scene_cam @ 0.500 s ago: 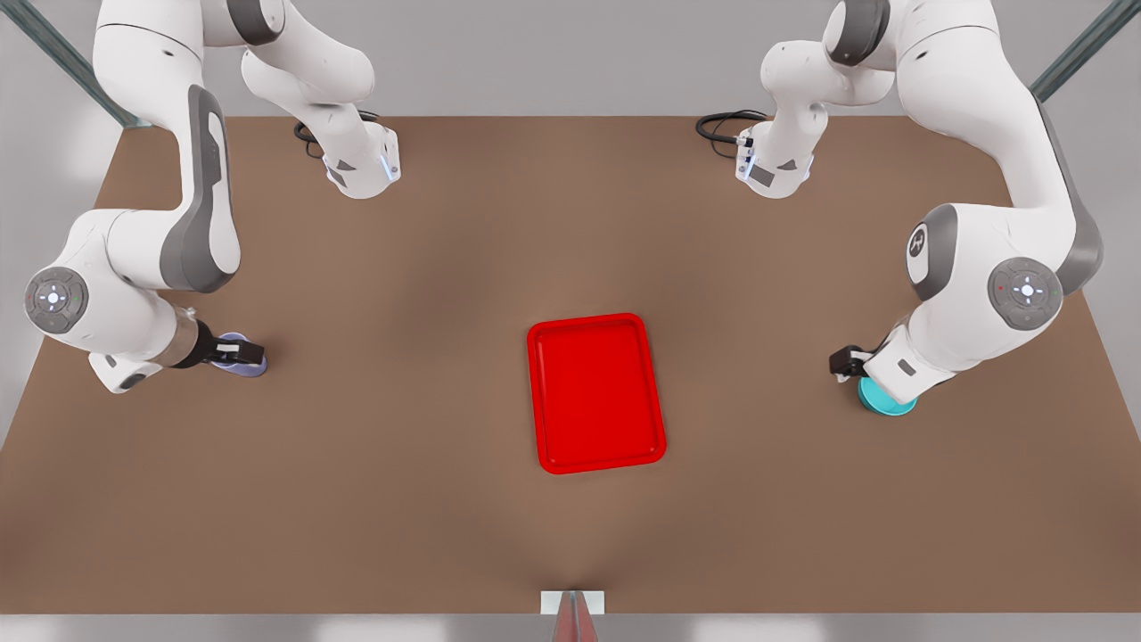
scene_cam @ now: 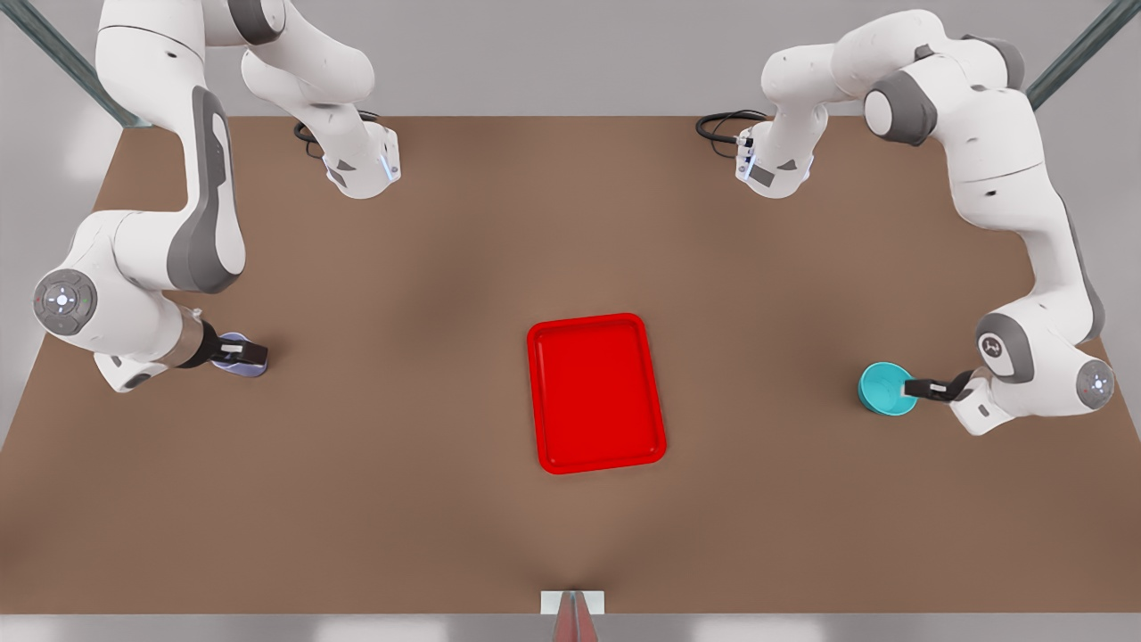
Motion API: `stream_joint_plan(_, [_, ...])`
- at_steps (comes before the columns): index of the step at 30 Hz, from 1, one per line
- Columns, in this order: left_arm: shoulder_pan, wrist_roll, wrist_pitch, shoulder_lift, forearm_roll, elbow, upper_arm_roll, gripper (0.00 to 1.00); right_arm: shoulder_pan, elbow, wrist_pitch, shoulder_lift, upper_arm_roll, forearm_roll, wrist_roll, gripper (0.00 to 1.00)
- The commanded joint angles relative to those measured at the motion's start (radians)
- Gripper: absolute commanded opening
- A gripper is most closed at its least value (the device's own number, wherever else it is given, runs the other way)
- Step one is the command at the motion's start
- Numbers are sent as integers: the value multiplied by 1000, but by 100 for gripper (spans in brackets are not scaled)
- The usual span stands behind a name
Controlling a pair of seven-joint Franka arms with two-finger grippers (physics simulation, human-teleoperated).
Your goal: Place the bowl on the tray with the left arm and the cup on the tray with the right arm
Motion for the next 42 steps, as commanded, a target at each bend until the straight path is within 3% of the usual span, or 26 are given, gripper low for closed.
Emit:
stream_joint_plan(1, [0,2,4,2,-27,0,-1,100,0,0,0,0,1,0,1,100])
stream_joint_plan(7, [14,3,46,79,-67,3,-1,100,0,-6,3,3,-1,-2,10,100])
stream_joint_plan(8, [14,2,48,85,-92,3,1,93,-1,-6,1,3,-1,-2,8,100])
stream_joint_plan(10, [14,2,45,92,-103,2,-1,56,-4,-8,1,5,-4,-2,4,100])
stream_joint_plan(12, [14,2,45,96,-103,2,-1,40,-6,-12,-3,1,-4,-2,-2,100])
stream_joint_plan(14, [14,2,45,106,-113,3,-1,34,-6,-20,-6,1,-4,-3,-1,100])
stream_joint_plan(21, [14,2,43,119,-118,5,-1,33,-10,-68,63,31,-78,-3,-107,100])
stream_joint_plan(26, [14,2,40,132,-118,5,-2,21,-69,-84,61,66,-125,-2,-325,100])
stream_joint_plan(28, [14,2,37,135,-119,6,-2,21,-79,-90,63,78,-128,-2,-329,100])
stream_joint_plan(33, [8,0,-1,120,-149,11,-10,21,-49,-120,109,93,-249,18,-389,100])
stream_joint_plan(36, [-1,-12,-44,94,-195,25,-73,21,-61,-247,273,87,-265,29,-461,100])
stream_joint_plan(38, [-3,-69,-50,68,-195,25,-134,21,-66,-265,285,86,-266,47,-463,100])
stream_joint_plan(42, [-27,-346,-39,51,-195,61,-343,21,-79,-344,408,97,-274,71,-495,100])
